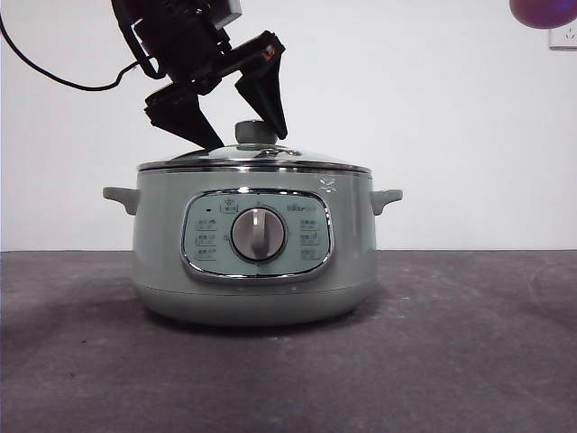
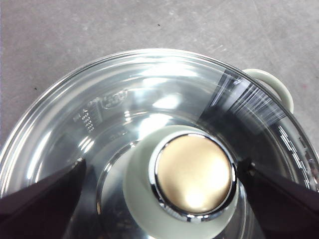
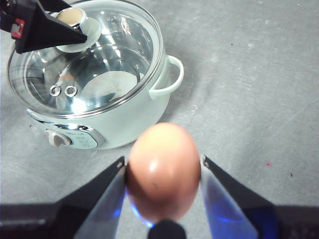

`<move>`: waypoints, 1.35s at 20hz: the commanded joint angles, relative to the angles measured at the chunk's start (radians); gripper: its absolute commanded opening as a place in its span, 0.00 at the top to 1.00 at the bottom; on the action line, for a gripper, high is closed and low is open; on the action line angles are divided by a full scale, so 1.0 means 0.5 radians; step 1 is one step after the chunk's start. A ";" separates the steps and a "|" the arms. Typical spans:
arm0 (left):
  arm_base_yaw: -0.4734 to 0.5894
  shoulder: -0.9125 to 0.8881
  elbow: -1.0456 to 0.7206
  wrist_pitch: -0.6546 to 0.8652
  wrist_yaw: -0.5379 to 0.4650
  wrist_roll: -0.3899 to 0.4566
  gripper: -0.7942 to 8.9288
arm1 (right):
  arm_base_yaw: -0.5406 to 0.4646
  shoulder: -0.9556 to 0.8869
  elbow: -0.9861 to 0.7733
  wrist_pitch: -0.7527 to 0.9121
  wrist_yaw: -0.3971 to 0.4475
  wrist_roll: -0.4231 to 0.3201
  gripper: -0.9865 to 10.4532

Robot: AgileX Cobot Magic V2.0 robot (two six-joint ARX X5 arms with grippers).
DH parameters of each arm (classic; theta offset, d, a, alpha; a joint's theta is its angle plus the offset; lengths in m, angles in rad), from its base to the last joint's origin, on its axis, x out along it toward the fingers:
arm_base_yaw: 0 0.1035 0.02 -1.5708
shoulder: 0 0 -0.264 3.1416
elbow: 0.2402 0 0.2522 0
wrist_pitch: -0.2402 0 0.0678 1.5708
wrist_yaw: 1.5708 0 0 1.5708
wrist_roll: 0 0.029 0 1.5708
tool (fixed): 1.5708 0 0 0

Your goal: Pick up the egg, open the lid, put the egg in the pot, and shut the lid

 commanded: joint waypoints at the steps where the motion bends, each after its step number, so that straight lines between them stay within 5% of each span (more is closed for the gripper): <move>1: -0.010 0.031 -0.009 -0.003 -0.001 0.007 0.63 | 0.003 0.004 -0.005 0.022 -0.002 -0.011 0.93; 4: -0.010 0.008 -0.009 -0.006 0.005 0.006 0.84 | 0.003 0.004 -0.005 0.022 -0.001 -0.011 0.93; 9: -0.010 -0.043 -0.008 -0.014 0.005 0.006 0.93 | 0.003 0.006 -0.005 0.021 -0.001 -0.010 0.93; 23: -0.009 -0.095 0.360 -0.266 0.006 0.008 0.93 | 0.003 0.145 -0.005 0.098 -0.008 -0.010 0.93; 27: 0.024 -0.214 0.462 -0.362 -0.006 0.018 0.93 | 0.004 0.272 -0.005 0.294 -0.168 -0.009 0.93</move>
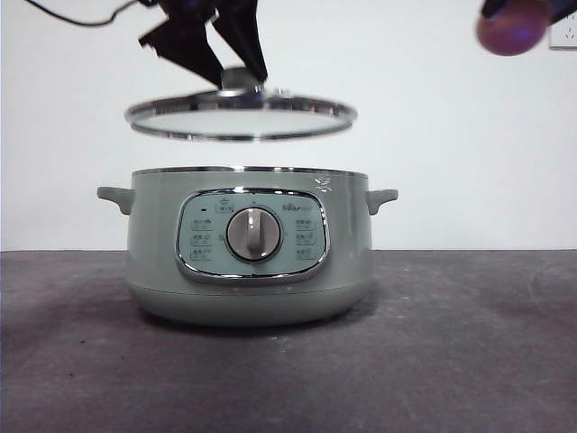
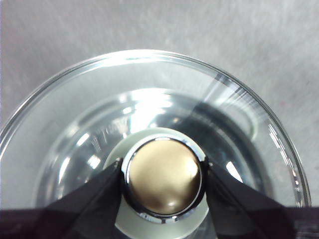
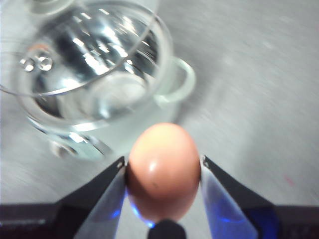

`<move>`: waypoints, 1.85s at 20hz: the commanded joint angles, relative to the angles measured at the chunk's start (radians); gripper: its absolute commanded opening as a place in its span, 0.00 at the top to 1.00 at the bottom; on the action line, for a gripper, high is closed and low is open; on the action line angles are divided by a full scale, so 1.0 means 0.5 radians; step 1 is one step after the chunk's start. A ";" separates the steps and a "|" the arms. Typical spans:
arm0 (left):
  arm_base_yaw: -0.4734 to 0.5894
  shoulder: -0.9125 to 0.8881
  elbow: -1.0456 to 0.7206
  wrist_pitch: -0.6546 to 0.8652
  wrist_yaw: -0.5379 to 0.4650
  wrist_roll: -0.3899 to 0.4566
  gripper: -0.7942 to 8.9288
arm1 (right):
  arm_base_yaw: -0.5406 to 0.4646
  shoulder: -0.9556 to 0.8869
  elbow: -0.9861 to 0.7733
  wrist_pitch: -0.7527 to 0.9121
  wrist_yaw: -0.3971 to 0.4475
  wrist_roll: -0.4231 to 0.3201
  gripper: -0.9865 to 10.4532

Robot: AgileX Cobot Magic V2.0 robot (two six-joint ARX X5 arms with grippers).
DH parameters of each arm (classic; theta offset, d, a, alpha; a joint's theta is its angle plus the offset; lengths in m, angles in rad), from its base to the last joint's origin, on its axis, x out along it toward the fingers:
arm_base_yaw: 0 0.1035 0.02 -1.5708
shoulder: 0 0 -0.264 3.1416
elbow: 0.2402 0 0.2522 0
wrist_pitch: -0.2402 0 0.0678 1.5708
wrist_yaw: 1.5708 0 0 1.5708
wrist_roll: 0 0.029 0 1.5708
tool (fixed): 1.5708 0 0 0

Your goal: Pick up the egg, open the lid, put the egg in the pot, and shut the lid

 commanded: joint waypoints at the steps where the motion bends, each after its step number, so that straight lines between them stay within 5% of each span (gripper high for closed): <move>1: 0.035 -0.188 0.043 0.034 0.005 0.004 0.93 | 0.008 0.091 -0.005 0.163 -0.053 -0.009 0.93; 7: 0.140 -0.651 0.043 -0.256 0.002 0.095 0.93 | 0.141 0.513 0.095 0.558 -0.176 0.029 0.93; 17: 0.163 -1.177 0.043 -0.611 0.003 0.094 0.93 | 0.425 1.661 0.958 0.591 -0.155 -0.140 0.93; 26: 0.162 -1.254 0.043 -0.730 0.009 0.092 0.93 | 0.569 2.075 1.013 0.661 0.169 -0.401 0.93; 31: 0.161 -1.254 0.043 -0.761 0.009 0.093 0.93 | 0.590 2.137 1.013 0.580 0.206 -0.420 0.93; 32: 0.161 -1.254 0.043 -0.770 0.009 0.094 0.93 | 0.596 2.137 1.013 0.581 0.205 -0.419 0.90; 35: 0.161 -1.252 0.043 -0.764 0.008 0.095 0.93 | 0.607 2.087 1.014 0.581 0.208 -0.314 0.50; 37: 0.161 -1.249 0.043 -0.762 0.008 0.095 0.93 | 0.606 1.978 1.016 0.581 0.213 -0.306 0.49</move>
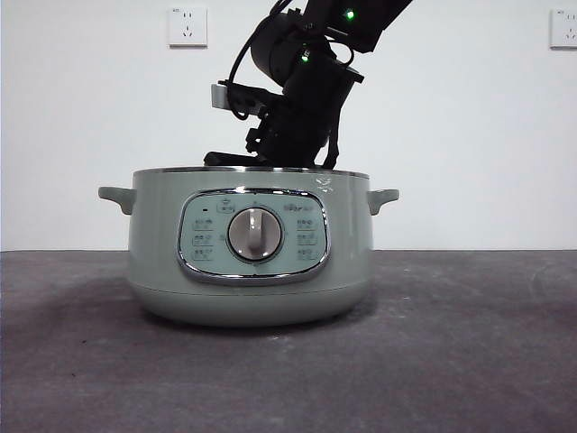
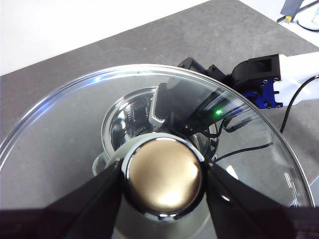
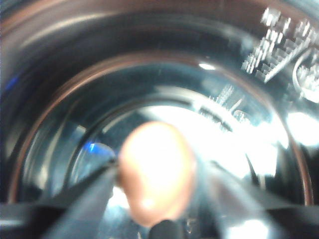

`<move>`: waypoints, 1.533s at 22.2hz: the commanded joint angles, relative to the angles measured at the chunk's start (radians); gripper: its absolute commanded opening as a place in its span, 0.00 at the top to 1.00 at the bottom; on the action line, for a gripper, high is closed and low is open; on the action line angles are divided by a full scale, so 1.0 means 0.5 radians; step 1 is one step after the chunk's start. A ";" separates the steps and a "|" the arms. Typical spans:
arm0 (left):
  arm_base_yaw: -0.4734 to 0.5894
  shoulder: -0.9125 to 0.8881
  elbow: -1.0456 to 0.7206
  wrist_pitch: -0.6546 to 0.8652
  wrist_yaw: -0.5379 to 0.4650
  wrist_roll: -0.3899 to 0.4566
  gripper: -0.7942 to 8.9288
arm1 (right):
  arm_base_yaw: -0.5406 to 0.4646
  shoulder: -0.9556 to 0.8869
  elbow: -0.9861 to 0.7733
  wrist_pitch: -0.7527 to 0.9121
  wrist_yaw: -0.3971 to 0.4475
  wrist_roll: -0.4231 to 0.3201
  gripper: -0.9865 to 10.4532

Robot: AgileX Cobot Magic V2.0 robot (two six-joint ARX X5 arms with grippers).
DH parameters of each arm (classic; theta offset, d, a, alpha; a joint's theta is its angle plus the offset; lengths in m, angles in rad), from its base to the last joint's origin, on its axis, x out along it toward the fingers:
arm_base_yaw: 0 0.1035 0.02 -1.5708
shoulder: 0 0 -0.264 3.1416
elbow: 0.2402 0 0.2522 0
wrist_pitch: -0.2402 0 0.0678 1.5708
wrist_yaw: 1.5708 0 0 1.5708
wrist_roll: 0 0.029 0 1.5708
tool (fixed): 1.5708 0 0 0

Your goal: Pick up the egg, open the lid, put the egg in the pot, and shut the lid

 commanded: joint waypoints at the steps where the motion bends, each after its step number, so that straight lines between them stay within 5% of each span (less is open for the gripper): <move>1: 0.005 -0.019 0.034 0.103 0.018 0.019 0.93 | 0.001 -0.170 -0.008 0.013 0.020 0.053 0.49; 5: 0.005 0.041 0.034 0.158 0.021 0.018 0.93 | -0.030 -0.677 -0.008 -0.268 0.369 0.149 0.50; 7: 0.002 0.131 0.034 0.237 0.033 0.017 0.93 | -0.066 -0.995 -0.008 -0.494 0.478 0.319 0.50; 17: -0.158 0.739 0.034 0.568 0.117 0.025 0.93 | -0.169 -1.942 -0.008 -0.729 0.477 0.349 0.50; 34: -0.195 1.278 0.034 0.835 0.063 0.072 0.93 | -0.169 -2.280 -0.008 -0.817 0.475 0.332 0.50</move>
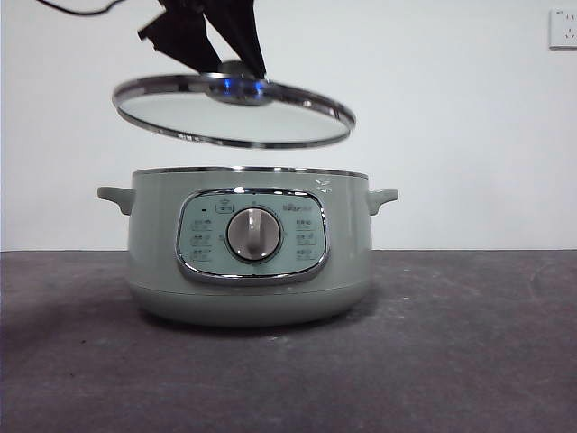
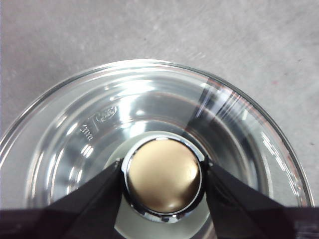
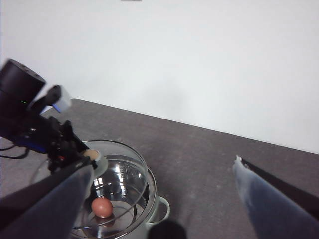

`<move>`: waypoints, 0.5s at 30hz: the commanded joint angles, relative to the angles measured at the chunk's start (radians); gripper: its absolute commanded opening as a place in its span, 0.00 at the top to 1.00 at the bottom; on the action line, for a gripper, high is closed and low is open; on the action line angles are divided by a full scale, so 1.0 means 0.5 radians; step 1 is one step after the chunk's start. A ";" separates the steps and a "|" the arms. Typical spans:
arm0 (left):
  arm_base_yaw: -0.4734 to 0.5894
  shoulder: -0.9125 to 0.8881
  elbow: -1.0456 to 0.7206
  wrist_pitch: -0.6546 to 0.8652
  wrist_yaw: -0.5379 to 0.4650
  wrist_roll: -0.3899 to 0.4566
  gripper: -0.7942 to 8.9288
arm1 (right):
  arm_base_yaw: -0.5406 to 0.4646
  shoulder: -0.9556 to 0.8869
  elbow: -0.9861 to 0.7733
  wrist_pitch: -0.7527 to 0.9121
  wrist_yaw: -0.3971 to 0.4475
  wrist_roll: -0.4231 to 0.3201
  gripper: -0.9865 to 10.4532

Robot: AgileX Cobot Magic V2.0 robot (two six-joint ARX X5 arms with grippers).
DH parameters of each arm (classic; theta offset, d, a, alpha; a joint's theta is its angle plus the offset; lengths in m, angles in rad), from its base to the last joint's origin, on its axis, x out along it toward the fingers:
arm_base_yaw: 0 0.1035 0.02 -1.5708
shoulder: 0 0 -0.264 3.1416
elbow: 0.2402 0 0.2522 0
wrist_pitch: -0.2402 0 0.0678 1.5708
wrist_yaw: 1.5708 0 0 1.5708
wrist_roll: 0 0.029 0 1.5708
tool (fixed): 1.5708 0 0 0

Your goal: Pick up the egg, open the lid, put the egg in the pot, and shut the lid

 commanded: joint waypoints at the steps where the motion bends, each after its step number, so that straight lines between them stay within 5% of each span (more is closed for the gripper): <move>1: -0.009 0.024 0.031 0.101 0.019 0.024 0.93 | 0.002 -0.001 -0.005 -0.008 -0.001 0.003 0.50; 15: -0.011 0.130 0.031 0.151 0.005 0.022 0.93 | 0.002 0.011 -0.005 -0.056 -0.002 -0.005 0.50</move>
